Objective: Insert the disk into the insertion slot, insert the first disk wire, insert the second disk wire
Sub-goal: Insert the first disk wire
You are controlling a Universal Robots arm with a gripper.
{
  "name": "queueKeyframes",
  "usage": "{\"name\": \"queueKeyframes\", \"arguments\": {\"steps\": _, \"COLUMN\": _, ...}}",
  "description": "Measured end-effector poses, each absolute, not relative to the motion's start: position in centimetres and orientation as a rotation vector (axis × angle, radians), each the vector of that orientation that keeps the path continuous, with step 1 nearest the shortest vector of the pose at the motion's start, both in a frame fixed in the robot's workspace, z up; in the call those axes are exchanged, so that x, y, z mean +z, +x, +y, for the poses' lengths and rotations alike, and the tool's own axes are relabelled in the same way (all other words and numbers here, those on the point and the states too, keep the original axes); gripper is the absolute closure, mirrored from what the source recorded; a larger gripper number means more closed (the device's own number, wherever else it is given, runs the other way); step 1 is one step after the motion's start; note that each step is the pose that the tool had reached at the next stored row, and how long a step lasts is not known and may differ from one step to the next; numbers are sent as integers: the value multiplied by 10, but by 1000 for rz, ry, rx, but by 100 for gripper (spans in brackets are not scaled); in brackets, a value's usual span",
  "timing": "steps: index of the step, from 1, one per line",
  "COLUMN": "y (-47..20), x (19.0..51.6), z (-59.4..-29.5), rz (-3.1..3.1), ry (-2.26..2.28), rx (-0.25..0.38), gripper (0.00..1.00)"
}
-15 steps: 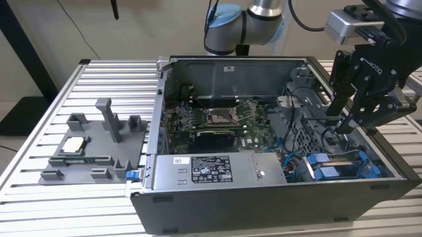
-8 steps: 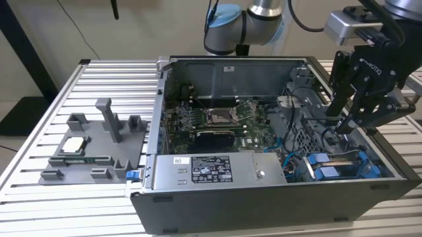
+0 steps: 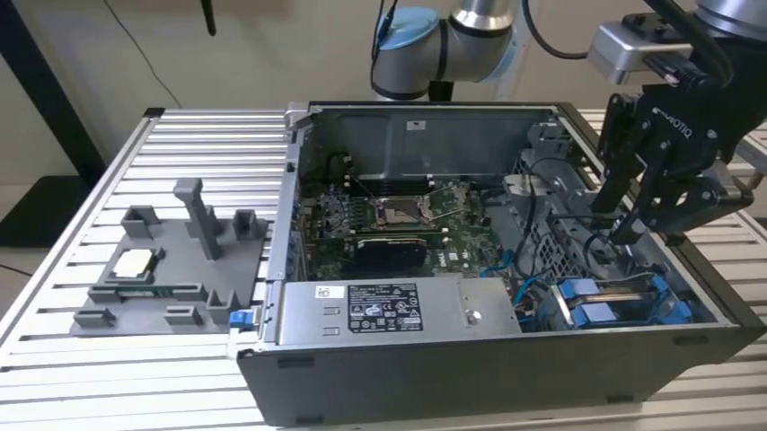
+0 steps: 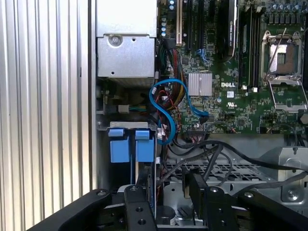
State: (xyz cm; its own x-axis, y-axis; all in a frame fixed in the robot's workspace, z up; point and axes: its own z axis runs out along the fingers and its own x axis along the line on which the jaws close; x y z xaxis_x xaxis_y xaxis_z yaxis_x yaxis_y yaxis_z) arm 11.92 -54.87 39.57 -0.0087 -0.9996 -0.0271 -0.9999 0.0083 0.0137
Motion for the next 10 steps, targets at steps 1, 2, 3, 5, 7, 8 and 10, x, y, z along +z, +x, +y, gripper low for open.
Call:
{"name": "queueKeyframes", "arguments": {"steps": 1, "y": 119, "x": 395, "z": -549, "rz": 2224, "ry": -2205, "rx": 45, "gripper": 53}}
{"name": "queueKeyframes", "arguments": {"steps": 2, "y": 119, "x": 395, "z": -549, "rz": 2224, "ry": -2205, "rx": 46, "gripper": 53}}
{"name": "queueKeyframes", "arguments": {"steps": 3, "y": 119, "x": 394, "z": -549, "rz": 2224, "ry": -2205, "rx": 45, "gripper": 53}}
{"name": "queueKeyframes", "arguments": {"steps": 5, "y": 119, "x": 393, "z": -549, "rz": 2223, "ry": -2204, "rx": 46, "gripper": 53}}
{"name": "queueKeyframes", "arguments": {"steps": 7, "y": 120, "x": 392, "z": -549, "rz": 2218, "ry": -2199, "rx": 57, "gripper": 53}}
{"name": "queueKeyframes", "arguments": {"steps": 8, "y": 120, "x": 391, "z": -548, "rz": 2215, "ry": -2196, "rx": 64, "gripper": 53}}
{"name": "queueKeyframes", "arguments": {"steps": 10, "y": 119, "x": 390, "z": -548, "rz": 2206, "ry": -2188, "rx": 82, "gripper": 53}}
